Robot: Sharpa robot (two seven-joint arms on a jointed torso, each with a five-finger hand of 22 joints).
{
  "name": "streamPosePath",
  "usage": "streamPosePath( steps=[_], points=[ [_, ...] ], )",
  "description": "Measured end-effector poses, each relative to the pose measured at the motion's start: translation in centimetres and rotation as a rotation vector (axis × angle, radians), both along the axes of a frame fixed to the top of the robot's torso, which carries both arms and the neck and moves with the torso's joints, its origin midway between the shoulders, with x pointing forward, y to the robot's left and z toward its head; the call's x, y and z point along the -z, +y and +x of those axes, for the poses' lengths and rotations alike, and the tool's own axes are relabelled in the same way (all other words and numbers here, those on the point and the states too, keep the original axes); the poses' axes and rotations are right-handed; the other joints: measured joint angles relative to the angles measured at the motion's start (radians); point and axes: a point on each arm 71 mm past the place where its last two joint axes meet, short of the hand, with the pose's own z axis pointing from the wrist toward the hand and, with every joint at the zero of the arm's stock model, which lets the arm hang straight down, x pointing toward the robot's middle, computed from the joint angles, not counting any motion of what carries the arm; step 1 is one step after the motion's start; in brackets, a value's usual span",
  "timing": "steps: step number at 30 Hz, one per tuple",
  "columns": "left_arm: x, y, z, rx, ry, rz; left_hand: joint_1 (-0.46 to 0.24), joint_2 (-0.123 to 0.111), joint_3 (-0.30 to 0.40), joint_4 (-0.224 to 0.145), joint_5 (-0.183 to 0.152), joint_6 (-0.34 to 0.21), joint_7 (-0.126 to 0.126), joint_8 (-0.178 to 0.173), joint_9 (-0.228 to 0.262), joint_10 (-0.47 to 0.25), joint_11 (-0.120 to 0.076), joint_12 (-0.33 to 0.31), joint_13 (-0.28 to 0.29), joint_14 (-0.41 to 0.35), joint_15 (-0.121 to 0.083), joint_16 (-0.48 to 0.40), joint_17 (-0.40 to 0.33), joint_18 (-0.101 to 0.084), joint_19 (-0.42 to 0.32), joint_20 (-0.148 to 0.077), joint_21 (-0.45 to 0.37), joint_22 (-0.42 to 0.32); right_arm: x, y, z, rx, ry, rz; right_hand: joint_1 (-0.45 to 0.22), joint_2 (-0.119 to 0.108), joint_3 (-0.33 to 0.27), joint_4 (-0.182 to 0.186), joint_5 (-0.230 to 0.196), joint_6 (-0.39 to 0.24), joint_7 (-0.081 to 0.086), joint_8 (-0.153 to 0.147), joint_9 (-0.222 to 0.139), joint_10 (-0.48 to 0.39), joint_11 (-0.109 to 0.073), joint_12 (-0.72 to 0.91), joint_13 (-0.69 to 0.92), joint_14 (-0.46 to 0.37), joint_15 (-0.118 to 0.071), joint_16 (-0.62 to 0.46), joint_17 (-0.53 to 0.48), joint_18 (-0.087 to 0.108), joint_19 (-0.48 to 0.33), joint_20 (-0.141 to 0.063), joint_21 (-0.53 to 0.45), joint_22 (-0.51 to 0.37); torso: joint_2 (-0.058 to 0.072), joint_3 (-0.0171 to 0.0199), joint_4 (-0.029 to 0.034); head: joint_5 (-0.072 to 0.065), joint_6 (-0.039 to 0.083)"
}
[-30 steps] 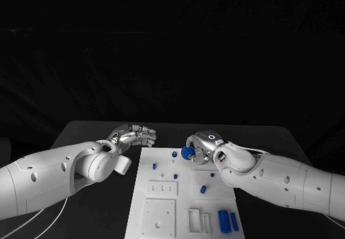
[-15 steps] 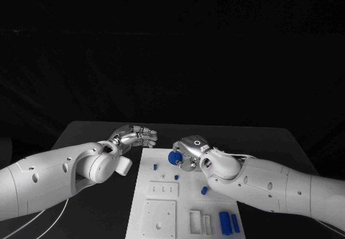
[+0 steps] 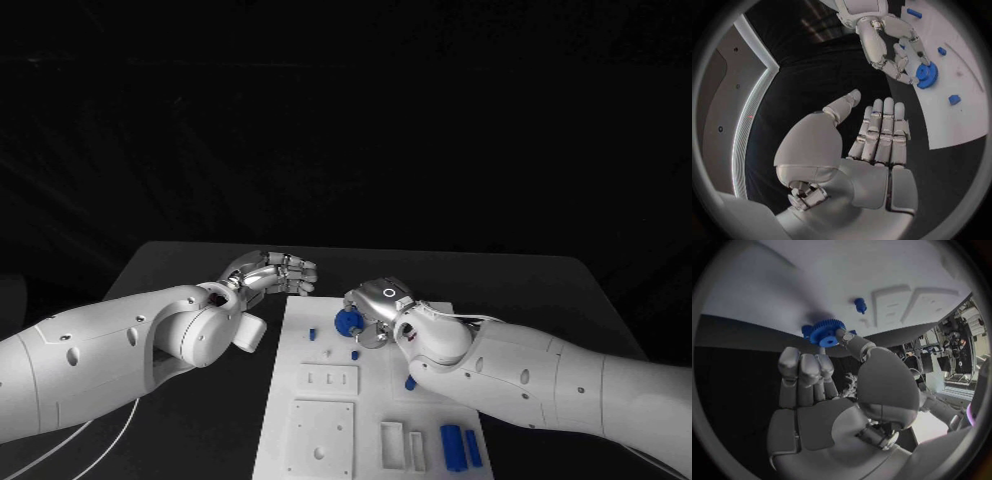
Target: Assemble the parts on the task board
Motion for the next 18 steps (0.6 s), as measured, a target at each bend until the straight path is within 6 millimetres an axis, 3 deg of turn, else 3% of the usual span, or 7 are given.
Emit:
streamPosePath(
  steps=[8, 10, 13, 18],
  points=[
    [0.0, -0.02, 0.01, 0.0, 0.0, 0.0, 0.0, 0.0, 0.0, 0.0, 0.0, 0.0, 0.0, 0.0, 0.0, 0.0, 0.0, 0.0, 0.0, 0.0, 0.0, 0.0, 0.0, 0.0, 0.0, 0.0, 0.0, 0.0, 0.56, 0.26, 0.25, 0.009, 0.009, -0.007, 0.005, -0.005, 0.0, 0.0, 0.0, 0.0, 0.0, -0.008, 0.005, -0.017, 0.005, -0.022, -0.012, 0.0, 0.0, -0.005, 0.0, 0.0, 0.0, 0.0, 0.0, 0.0, 0.0, -0.0005, 0.0007, -0.001, 0.003],
    [0.01, -0.04, 0.03, 0.0, 0.0, 0.0, 0.0, 0.0, 0.0, 0.0, 0.0, 0.0, 0.0, 0.0, -0.001, 0.0, 0.0, 0.0, 0.0, 0.0, 0.0, 0.0, 0.0, 0.0, 0.0, 0.0, 0.0, 0.0, 0.66, 0.38, 0.27, 0.01, 0.012, -0.009, 0.013, -0.013, 0.005, -0.006, 0.0, -0.016, 0.016, -0.024, 0.0, -0.037, 0.012, -0.042, -0.028, -0.003, 0.003, -0.009, 0.0, 0.0, -0.003, -0.002, 0.0, 0.0, 0.0, -0.0004, 0.0007, 0.0, 0.003],
    [0.01, -0.07, 0.04, 0.001, 0.0, 0.0, 0.0, 0.0, 0.0, 0.0, 0.0, 0.0, 0.0, 0.0, -0.001, 0.0, 0.0, 0.0, 0.0, 0.0, 0.0, 0.0, 0.0, 0.0, 0.0, 0.0, 0.0, 0.001, 0.71, 0.49, 0.33, 0.011, 0.017, -0.008, 0.013, -0.013, 0.003, -0.008, 0.0, -0.032, 0.032, -0.035, -0.012, -0.048, 0.007, -0.065, -0.045, 0.0, 0.008, -0.009, 0.0, 0.0, -0.006, -0.002, 0.0, 0.0, 0.0, -0.0004, 0.0009, 0.0, 0.004],
    [0.01, -0.08, 0.05, 0.001, 0.0, 0.0, 0.0, 0.0, 0.0, 0.0, 0.0, 0.0, 0.0, 0.0, -0.001, 0.0, 0.0, 0.0, 0.0, 0.0, 0.0, 0.0, 0.0, 0.0, 0.0, 0.0, 0.0, 0.001, 0.91, 0.43, 0.5, 0.019, 0.034, -0.023, 0.013, -0.021, -0.004, -0.016, 0.0, -0.037, 0.037, -0.04, -0.015, -0.056, 0.006, -0.073, -0.052, -0.002, 0.013, -0.013, 0.0, 0.0, -0.006, -0.001, 0.0, 0.0, 0.0, -0.0001, 0.0006, 0.002, 0.004]
  ],
)
